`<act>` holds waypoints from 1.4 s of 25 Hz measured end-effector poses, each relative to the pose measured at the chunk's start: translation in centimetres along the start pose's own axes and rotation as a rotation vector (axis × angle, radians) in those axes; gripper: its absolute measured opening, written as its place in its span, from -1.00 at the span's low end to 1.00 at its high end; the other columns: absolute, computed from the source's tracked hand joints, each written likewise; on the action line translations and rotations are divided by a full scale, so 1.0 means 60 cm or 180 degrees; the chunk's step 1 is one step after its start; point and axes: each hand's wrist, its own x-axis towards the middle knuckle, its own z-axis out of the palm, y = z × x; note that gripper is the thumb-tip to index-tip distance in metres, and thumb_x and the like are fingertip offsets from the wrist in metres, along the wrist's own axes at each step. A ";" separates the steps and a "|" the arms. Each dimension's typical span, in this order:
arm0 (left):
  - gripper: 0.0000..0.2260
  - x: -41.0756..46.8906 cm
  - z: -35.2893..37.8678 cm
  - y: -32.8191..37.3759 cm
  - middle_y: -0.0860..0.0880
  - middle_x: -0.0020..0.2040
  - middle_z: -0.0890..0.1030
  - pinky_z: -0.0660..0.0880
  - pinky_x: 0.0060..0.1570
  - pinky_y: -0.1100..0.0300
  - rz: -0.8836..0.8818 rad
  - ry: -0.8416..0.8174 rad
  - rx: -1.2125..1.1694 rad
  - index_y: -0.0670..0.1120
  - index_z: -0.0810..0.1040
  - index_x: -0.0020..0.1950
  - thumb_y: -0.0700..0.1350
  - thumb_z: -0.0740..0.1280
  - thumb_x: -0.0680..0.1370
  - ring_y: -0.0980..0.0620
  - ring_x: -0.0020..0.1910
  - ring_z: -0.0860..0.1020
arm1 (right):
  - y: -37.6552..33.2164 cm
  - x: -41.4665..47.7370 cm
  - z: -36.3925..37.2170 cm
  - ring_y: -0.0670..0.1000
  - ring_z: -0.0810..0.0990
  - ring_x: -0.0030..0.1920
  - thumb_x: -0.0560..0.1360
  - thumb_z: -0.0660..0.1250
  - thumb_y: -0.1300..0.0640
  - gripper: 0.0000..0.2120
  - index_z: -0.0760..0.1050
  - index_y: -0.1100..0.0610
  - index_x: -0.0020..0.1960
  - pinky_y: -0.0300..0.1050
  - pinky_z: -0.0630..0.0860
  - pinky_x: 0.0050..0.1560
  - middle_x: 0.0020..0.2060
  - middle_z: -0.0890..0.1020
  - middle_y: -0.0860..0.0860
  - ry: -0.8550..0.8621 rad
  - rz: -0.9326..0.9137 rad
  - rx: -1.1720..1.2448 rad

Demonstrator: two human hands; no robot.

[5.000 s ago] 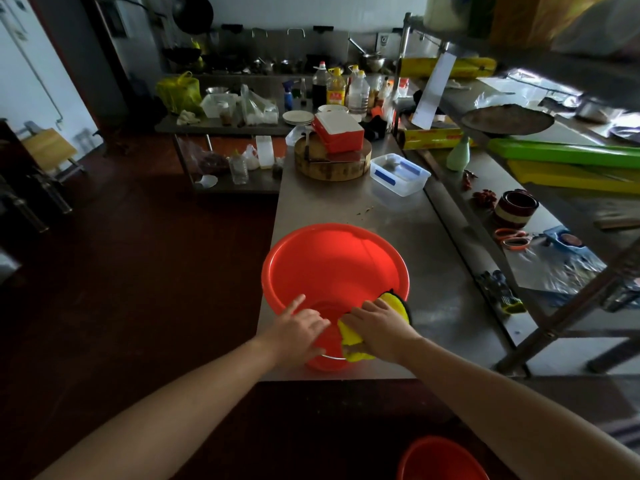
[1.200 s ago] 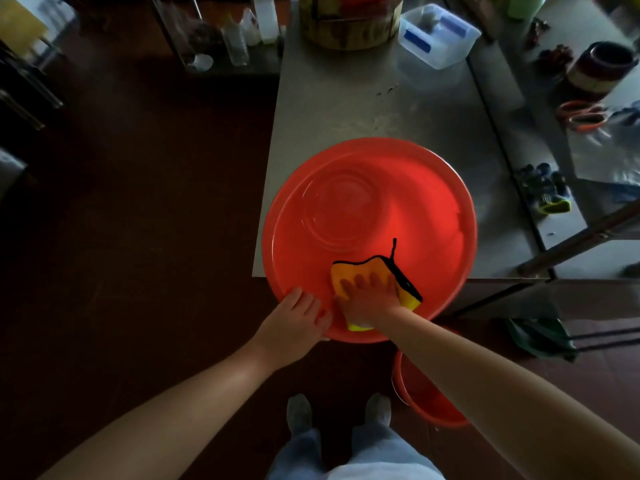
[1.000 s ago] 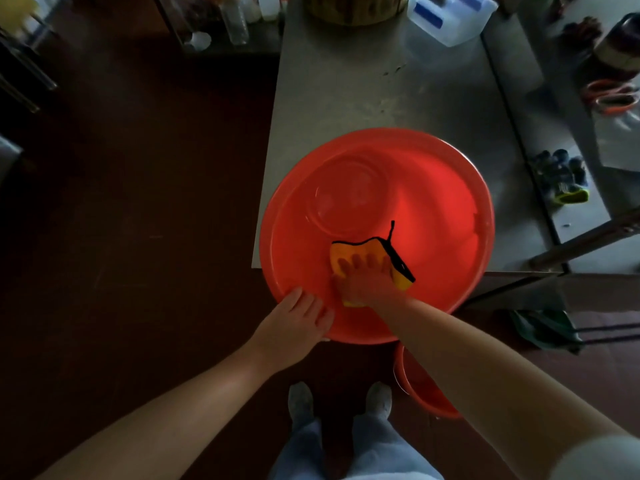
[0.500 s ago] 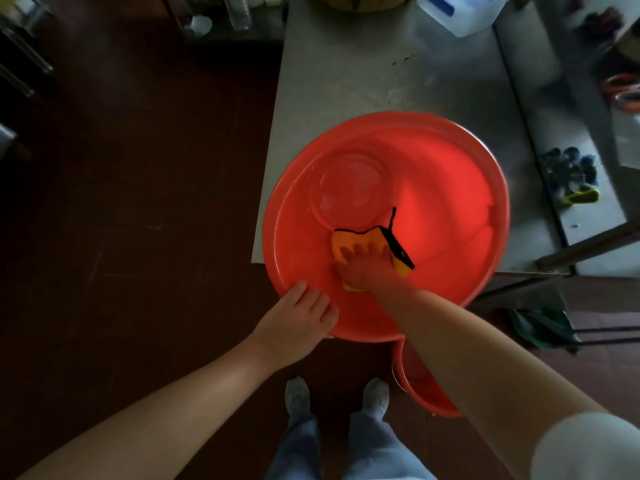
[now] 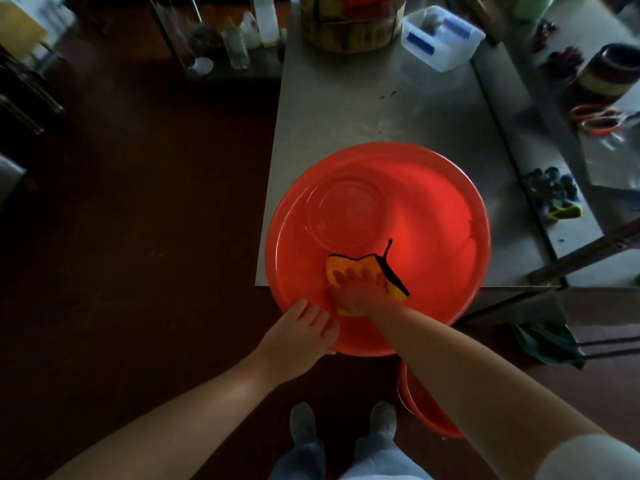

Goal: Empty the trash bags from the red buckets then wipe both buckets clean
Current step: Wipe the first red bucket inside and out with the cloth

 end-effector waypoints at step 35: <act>-0.61 0.023 0.008 -0.001 -0.14 0.01 0.60 0.51 -0.01 -0.04 0.0204 0.0017 -0.0012 -0.10 0.54 0.15 0.20 0.27 0.58 -0.15 -0.10 0.59 | 0.015 -0.047 -0.016 0.26 0.06 0.59 0.68 -0.01 -0.16 -0.44 -0.03 -0.11 0.64 0.31 0.01 0.50 0.62 0.07 0.11 -0.0139 -0.0327 -0.0649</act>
